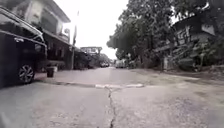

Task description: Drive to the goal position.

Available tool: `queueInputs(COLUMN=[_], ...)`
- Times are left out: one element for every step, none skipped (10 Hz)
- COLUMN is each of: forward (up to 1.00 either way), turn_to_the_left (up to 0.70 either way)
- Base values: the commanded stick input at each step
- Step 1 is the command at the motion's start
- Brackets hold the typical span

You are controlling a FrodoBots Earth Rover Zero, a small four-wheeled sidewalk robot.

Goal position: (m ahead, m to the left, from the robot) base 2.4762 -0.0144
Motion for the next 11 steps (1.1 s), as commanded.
queueInputs(forward=[1.0,1.0,1.0,1.0,1.0,1.0,1.0,1.0,1.0,1.0,1.0], turn_to_the_left=[0.0,0.0,0.0,0.0,0.0,0.0,0.0,0.0,0.0,0.0,0.0])
